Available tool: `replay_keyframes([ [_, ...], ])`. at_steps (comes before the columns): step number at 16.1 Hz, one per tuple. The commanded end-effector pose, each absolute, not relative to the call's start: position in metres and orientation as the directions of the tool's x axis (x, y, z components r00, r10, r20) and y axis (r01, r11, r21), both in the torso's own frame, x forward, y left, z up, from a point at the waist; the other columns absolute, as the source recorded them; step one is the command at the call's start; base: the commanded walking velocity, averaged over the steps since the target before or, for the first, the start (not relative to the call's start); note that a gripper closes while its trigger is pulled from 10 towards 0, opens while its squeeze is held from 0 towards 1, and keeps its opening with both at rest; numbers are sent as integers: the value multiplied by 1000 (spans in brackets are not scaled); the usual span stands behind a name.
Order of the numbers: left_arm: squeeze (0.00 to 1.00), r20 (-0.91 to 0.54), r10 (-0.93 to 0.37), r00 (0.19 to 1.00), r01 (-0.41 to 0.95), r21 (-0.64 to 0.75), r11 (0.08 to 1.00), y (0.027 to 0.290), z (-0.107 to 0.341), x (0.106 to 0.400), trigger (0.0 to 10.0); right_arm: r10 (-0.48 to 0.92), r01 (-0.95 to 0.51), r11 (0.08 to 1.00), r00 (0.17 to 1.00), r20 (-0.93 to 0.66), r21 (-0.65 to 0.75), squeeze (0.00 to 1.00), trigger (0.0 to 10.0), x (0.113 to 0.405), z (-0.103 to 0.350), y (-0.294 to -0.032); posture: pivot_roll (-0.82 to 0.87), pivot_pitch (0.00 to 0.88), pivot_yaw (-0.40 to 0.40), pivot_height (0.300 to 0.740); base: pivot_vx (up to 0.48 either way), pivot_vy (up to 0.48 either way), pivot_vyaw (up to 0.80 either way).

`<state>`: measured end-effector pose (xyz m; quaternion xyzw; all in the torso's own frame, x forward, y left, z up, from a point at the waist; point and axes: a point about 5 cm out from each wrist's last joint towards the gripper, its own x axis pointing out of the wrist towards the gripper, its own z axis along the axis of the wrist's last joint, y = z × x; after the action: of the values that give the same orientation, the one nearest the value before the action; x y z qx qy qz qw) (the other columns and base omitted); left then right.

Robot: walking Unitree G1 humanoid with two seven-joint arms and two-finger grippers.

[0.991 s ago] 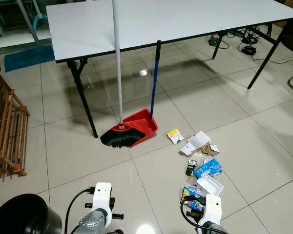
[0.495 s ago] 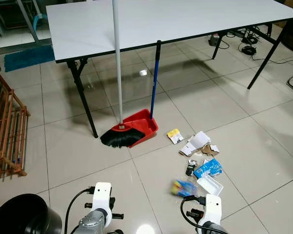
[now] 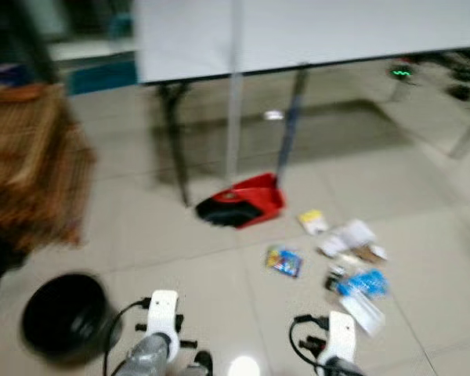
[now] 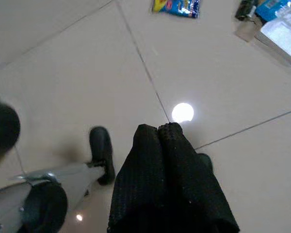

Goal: Sweep floor

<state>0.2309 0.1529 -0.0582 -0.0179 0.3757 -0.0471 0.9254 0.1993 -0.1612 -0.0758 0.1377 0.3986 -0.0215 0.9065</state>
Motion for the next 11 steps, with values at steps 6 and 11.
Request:
replay_keyframes([
  [6, 0, -709, -107, 697, 86, -66, 994, 154, -62, 226, 10000, 71, 153, 961, 670, -739, 230, 0, 10000, 194, -79, -160, 18, 163, -2, 740, 0, 0, 756],
  [11, 0, -702, -112, 703, 91, -66, 994, 153, -61, 227, 10000, 54, 183, 955, 665, -745, 233, 0, 10000, 193, -80, -162, 19, 166, -1, 740, 0, 0, 108],
])
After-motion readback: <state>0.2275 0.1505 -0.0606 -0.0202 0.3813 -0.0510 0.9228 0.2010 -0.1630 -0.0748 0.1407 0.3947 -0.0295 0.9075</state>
